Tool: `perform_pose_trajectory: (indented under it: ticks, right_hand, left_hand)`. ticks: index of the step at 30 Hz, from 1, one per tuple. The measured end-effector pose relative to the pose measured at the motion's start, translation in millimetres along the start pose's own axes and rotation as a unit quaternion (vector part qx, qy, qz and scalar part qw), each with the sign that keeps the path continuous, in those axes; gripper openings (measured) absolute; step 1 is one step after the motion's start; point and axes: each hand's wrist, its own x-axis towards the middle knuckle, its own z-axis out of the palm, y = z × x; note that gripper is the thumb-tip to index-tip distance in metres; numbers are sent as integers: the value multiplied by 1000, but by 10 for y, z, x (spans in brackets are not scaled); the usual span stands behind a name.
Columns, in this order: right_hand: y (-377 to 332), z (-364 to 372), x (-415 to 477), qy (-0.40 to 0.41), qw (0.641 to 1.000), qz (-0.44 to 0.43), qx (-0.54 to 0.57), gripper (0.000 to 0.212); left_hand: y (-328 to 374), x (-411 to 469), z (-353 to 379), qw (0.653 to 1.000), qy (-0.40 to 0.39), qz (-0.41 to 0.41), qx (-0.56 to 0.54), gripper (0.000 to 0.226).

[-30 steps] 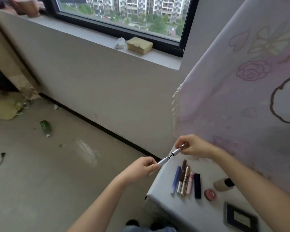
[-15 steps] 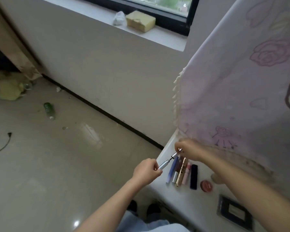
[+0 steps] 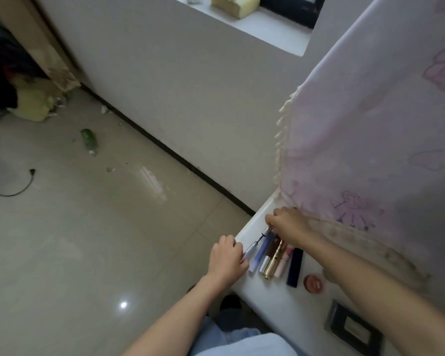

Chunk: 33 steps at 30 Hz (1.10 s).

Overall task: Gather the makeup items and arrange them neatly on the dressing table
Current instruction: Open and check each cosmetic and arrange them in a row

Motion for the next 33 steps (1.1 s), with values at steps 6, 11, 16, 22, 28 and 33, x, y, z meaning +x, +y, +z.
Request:
perform_pose_trajectory:
  ticks: [6,11,16,22,28,33]
  right_hand:
    - [-27,-42,79,15,1000,-10,-3,34]
    - [-58,-60,105,21,999,-39,14,37]
    - [-81,-49,93,13,998,-56,19,36]
    - [-107,4,70,14,998,-55,28,42]
    - [-63,-8,-15,66,994,-64,56,39]
    - [-125,-16,-139,71,992,-91,42,21]
  left_hand:
    - [19,6,58,1000,4,-19,14,29]
    - [16,-14,102,999,22,-16,18,31]
    - [27,-50,112,999,36,-18,21,35]
    - [8,-42,125,999,29,-17,19,35]
    - [-11,-81,117,998,58,-17,10,34]
    - [-101,-138,156,997,61,-12,-45,30]
